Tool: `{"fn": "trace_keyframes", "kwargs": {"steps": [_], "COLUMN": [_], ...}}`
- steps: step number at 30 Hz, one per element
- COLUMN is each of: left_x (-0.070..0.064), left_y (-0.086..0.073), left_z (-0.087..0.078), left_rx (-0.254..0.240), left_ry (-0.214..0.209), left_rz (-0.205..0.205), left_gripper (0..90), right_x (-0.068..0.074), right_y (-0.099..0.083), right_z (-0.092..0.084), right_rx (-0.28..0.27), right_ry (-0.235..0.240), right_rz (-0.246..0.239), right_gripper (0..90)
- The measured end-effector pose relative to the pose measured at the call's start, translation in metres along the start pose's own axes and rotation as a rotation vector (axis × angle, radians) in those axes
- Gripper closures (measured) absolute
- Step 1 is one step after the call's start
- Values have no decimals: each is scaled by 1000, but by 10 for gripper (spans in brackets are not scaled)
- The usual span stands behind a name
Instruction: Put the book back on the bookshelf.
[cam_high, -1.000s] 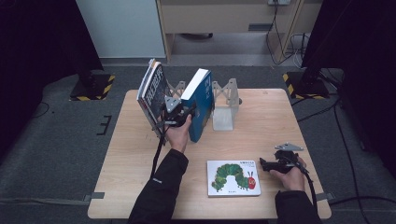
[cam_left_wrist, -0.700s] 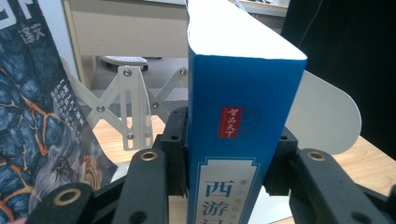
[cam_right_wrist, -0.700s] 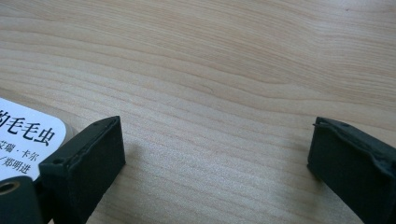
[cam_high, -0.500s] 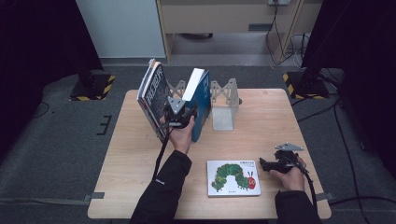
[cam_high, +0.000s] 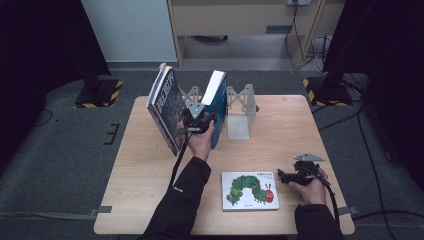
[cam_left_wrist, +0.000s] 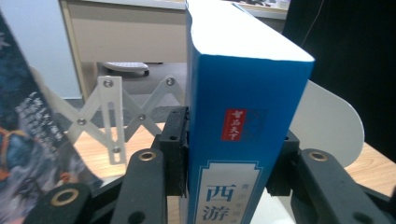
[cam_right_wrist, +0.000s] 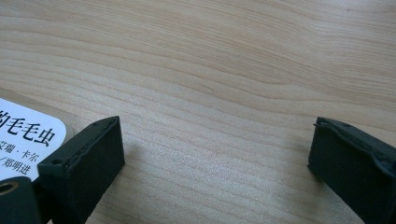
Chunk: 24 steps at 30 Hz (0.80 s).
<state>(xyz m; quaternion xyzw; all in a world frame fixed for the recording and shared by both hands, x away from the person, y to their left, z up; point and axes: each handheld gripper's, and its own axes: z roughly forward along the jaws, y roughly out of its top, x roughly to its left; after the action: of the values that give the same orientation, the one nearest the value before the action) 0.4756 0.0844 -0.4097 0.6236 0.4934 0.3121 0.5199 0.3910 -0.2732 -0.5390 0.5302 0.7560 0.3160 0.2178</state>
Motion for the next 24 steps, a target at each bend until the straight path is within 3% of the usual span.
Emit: {"fn": "trace_keyframes", "kwargs": {"steps": [4, 8, 10, 12, 18, 24], "left_x": [4, 8, 10, 11, 12, 2], "left_y": [0, -3, -7, -11, -6, -5], "left_z": [3, -4, -12, -17, -17, -11], "left_rx": [2, 10, 19, 23, 63, 61], "left_ry": [-33, -72, -95, -104, -98, -103], "left_rz": [-34, -16, -37, -18, -21, -30], "left_gripper": [556, 536, 527, 531, 570, 559], "right_x": [1, 0, 0, 1, 0, 1], "right_y": [0, 0, 0, 0, 0, 0], "right_z": [0, 0, 0, 0, 0, 0], "right_rx": [0, 0, 0, 0, -1, 0], "right_ry": [-2, -1, -1, -2, -3, -3], "right_rz": [6, 4, 4, 7, 1, 7], "right_gripper": [36, 36, 36, 36, 37, 37]}}
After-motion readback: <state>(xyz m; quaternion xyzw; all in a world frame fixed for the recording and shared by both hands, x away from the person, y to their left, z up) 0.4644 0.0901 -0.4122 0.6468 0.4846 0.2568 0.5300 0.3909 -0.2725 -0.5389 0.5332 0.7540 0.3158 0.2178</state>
